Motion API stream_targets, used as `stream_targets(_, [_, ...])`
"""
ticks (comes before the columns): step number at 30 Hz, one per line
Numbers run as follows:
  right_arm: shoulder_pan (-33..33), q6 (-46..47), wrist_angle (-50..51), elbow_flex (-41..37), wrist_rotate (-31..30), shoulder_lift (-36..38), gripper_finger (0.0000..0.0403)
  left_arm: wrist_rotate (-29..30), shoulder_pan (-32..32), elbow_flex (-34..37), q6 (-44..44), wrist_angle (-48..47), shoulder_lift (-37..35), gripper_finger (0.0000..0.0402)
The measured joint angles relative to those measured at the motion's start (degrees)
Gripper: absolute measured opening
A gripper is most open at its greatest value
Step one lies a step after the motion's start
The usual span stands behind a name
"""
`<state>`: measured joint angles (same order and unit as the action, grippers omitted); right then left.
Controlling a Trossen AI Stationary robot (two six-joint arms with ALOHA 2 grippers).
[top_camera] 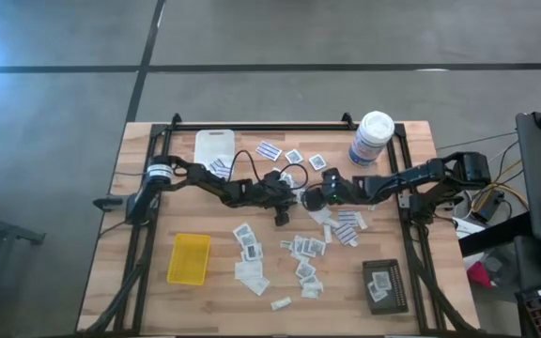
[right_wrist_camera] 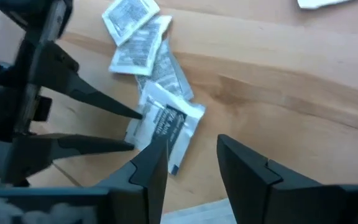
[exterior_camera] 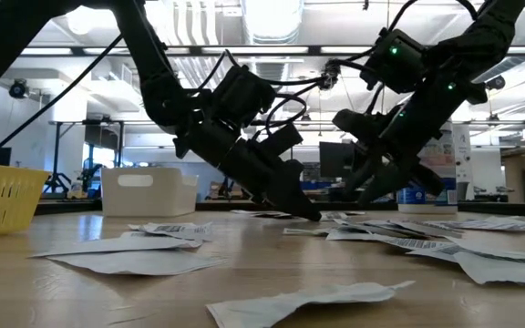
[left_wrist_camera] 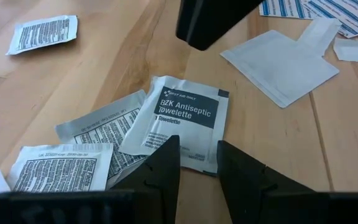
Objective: Pick & Place First Aid Supplies
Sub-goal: Put the towelette pack into the black bin
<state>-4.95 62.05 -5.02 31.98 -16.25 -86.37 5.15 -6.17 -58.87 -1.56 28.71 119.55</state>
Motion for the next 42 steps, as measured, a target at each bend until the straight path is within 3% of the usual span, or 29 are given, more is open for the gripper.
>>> stream_targets(5, [1.2, 0.9, -0.5, 0.0, -2.0, -0.2, 0.0134, -0.1, 0.0, 0.0, 0.0, 0.0, 0.0, 0.0108])
stream_targets(18, [1.6, 1.4, -6.9, 0.7, -3.6, -8.9, 0.0127, -0.2, 0.0, 0.1, 0.0, -0.5, 0.0, 0.0108])
stream_targets(27, [1.1, 2.3, -8.6, 0.7, -0.1, -9.9, 0.0126, -0.2, 0.0, 0.1, 0.0, -0.5, 0.1, 0.0108])
stream_targets(42, [0.9, -1.3, -11.6, 0.6, 5.5, -9.9, 0.0085, -0.8, 0.0, 0.1, 0.9, -1.2, 0.1, 0.0108])
